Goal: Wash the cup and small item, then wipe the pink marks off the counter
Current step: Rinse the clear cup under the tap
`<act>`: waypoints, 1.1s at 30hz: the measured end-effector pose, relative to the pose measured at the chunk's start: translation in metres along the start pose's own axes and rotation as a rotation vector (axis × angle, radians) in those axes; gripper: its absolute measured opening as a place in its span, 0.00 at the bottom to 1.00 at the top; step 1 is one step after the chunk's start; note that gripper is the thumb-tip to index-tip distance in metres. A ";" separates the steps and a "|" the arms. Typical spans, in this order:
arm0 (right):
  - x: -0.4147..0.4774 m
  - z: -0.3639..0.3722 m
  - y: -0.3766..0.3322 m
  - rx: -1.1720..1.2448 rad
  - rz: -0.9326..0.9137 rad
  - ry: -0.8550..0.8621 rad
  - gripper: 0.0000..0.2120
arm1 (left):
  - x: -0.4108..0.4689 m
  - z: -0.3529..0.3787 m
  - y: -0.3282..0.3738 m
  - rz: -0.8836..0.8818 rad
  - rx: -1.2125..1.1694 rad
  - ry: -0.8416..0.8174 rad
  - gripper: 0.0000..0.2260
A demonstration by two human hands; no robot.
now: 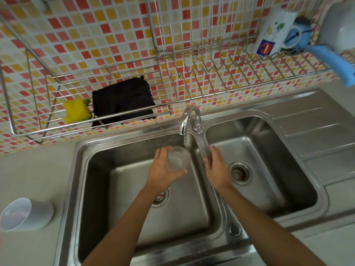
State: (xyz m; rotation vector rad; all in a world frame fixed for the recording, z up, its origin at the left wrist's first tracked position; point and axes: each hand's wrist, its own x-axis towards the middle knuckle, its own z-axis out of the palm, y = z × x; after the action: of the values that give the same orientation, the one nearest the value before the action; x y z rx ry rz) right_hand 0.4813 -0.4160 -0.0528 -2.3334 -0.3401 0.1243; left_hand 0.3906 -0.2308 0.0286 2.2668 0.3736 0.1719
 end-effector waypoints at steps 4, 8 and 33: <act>-0.040 0.020 0.024 -0.350 -0.180 -0.044 0.23 | -0.005 0.007 -0.020 -0.033 0.207 -0.120 0.36; -0.037 0.023 0.023 -0.511 -0.188 -0.060 0.29 | -0.008 0.015 -0.035 -0.025 0.553 -0.251 0.37; -0.045 0.021 0.022 -0.534 -0.141 -0.127 0.28 | -0.058 -0.006 -0.039 0.329 1.181 -0.042 0.28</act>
State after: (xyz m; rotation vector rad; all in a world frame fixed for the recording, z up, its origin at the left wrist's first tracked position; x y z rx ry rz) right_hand 0.4387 -0.4292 -0.0832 -2.8214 -0.6667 0.1243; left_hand 0.3255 -0.2208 0.0033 3.4883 0.0422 0.0666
